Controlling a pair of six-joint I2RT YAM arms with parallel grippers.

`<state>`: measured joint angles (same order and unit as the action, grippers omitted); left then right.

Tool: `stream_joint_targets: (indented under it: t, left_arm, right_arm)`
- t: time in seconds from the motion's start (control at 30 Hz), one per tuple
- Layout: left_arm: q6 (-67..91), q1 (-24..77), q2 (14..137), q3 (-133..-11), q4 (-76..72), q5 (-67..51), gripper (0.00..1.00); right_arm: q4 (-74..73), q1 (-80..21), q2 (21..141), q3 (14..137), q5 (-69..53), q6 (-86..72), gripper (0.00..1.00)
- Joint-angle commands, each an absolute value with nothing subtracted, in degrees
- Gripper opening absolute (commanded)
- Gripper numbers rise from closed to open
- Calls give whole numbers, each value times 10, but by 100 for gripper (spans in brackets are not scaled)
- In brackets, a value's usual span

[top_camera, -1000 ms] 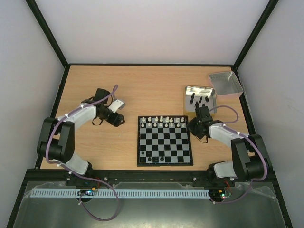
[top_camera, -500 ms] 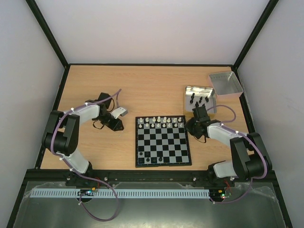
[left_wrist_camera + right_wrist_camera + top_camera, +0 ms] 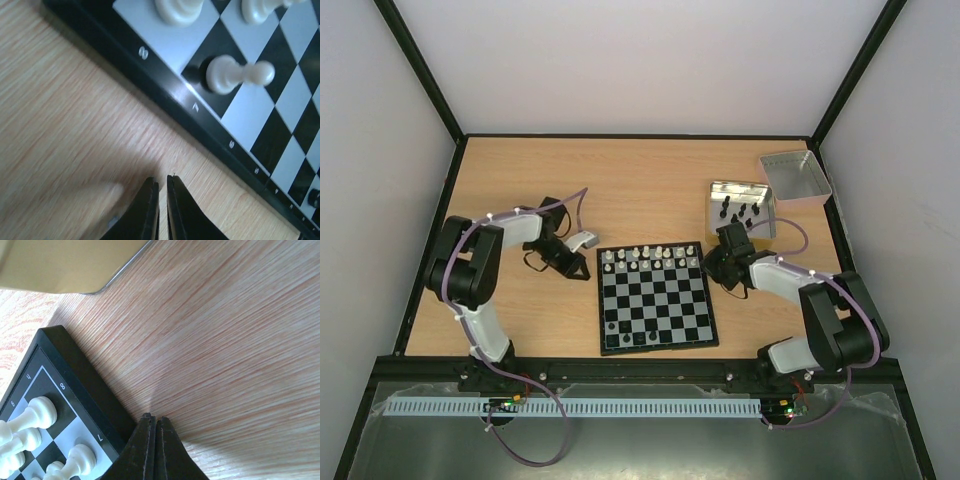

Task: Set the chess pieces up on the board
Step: Move the chessboard to the center of the board.

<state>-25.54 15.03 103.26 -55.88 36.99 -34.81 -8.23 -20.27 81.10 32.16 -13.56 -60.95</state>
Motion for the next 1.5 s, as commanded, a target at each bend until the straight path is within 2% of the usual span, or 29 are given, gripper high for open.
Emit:
stream_joint_targets:
  t: [0.0, 0.63, 1.47]
  left_arm:
    - [-262, 155, 1063, -584, 396, -385, 7]
    - [-242, 144, 1113, -620, 381, -373, 2]
    - [-235, 112, 1171, -673, 382, -371, 2]
  right_arm:
    - [-103, -215, 834, 325, -135, -621, 2]
    - [-95, -246, 891, 378, -131, -624, 2]
    - [-108, -263, 979, 452, -111, -623, 2]
